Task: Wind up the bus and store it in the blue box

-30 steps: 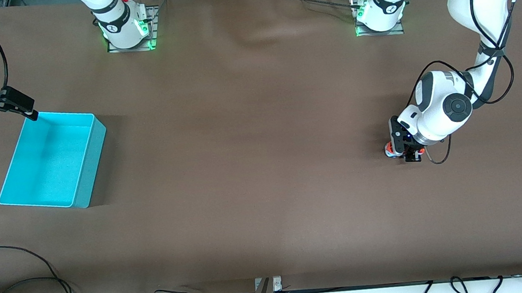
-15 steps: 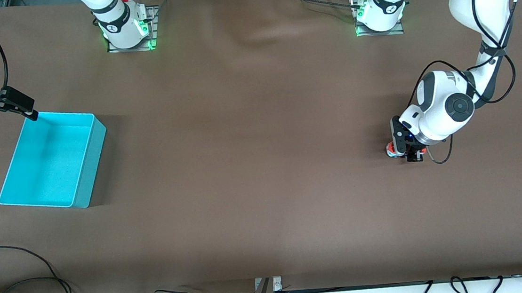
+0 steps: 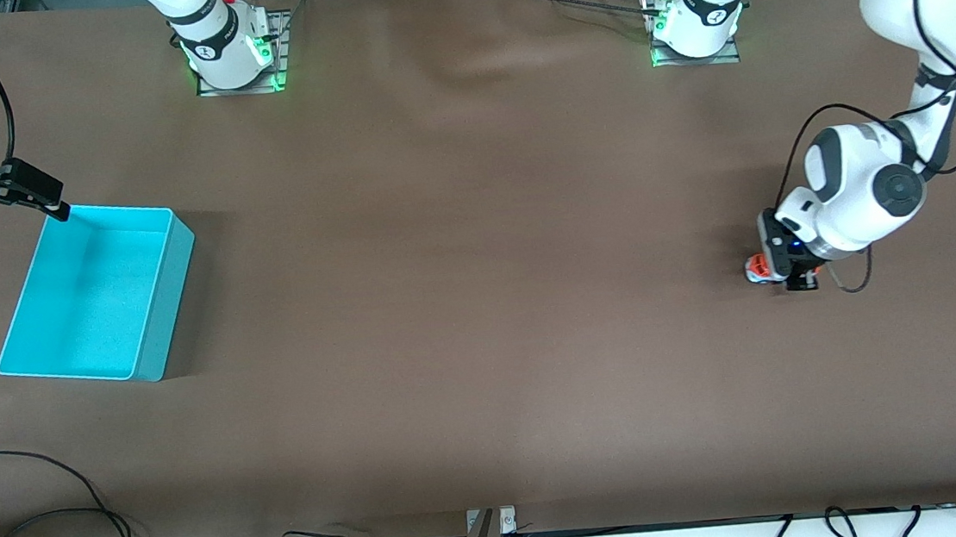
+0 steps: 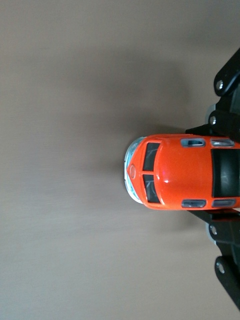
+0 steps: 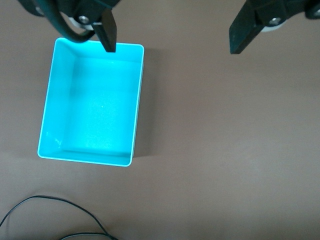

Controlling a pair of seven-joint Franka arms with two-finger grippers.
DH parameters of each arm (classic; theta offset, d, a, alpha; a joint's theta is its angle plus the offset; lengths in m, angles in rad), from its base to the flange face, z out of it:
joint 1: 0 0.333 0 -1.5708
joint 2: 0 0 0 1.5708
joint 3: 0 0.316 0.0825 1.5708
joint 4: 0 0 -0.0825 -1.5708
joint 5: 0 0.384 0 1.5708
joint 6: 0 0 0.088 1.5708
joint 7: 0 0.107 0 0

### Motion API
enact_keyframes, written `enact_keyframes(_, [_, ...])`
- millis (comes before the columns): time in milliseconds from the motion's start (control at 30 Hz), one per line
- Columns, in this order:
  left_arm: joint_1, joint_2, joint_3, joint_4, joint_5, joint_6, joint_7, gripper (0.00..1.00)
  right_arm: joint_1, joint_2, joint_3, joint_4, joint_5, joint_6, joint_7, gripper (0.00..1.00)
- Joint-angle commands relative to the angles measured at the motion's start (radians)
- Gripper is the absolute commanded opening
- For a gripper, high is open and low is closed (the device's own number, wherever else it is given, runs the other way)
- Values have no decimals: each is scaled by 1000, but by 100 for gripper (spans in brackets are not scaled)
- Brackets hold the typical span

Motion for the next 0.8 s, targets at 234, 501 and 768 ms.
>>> enact_keyframes(234, [164, 35, -8, -24, 6, 11, 194, 20, -1, 8, -1, 25, 13, -13, -13, 100])
enact_keyframes(501, [215, 46, -8, -11, 6, 11, 244, 21, -1, 8, -1, 25, 13, -13, -13, 100])
enact_keyframes(768, [232, 60, -6, 11, 8, 11, 275, 21, -1, 8, -1, 25, 13, -11, -12, 100])
